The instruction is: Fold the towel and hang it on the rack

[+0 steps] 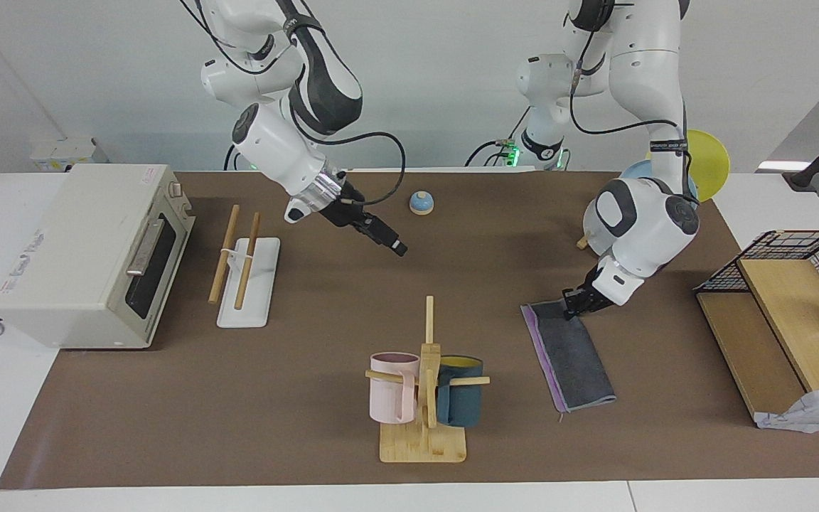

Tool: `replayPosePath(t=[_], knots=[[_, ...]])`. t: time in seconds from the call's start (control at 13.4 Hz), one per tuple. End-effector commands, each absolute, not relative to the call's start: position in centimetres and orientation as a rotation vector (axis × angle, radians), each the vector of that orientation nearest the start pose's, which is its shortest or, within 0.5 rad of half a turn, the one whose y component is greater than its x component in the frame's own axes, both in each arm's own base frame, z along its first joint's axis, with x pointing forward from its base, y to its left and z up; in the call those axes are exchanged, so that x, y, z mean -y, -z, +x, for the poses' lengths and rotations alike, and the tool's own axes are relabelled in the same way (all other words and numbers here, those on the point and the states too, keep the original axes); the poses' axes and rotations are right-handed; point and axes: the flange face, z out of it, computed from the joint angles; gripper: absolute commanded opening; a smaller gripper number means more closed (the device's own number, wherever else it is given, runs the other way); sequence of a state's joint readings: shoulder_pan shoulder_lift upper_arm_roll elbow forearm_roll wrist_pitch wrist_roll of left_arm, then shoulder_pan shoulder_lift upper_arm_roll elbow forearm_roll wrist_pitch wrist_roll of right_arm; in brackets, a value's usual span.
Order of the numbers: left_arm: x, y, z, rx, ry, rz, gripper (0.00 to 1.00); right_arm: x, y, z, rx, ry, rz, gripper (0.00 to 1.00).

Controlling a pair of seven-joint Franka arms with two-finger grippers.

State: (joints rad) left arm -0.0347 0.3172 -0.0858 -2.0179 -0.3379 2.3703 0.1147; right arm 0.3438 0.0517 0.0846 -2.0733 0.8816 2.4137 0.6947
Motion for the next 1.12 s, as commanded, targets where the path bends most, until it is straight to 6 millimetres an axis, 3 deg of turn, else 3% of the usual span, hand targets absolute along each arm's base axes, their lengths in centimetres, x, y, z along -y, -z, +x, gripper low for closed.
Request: replayPosePath(t=[0.0,0.15,0.37,0.67,0.82,0.97,1.05], knots=[[7.0,-31.4,61.0,0.024,0.026,-3.441,0.0,-24.6,-43.6,53.1,-1.05,-0.164,-2.173,1.0],[6.6,-34.3,61.3,0.171,0.021,-3.449,0.0,-24.6,-43.7,53.1,-1.053,-0.162,-2.17,1.0],[8.2,-39.8,61.3,0.566,-0.039,-3.425,0.0,-24.5,-43.7,53.2,-1.094,-0.177,-2.151,1.0],[11.8,-45.7,59.5,1.014,-0.083,-3.337,0.0,-24.6,-43.6,53.1,-1.119,-0.191,-2.139,1.0],[14.7,-48.3,58.1,1.329,-0.124,-3.228,0.0,-24.8,-44.0,53.4,-1.179,-0.209,-2.101,1.0],[17.1,-50.2,56.8,1.598,-0.155,-3.109,0.0,-25.3,-44.7,53.9,-1.271,-0.257,-1.961,1.0],[18.1,-50.9,56.4,1.707,-0.167,-3.058,0.0,-26.5,-44.9,53.7,-1.288,-0.284,-1.908,1.0]])
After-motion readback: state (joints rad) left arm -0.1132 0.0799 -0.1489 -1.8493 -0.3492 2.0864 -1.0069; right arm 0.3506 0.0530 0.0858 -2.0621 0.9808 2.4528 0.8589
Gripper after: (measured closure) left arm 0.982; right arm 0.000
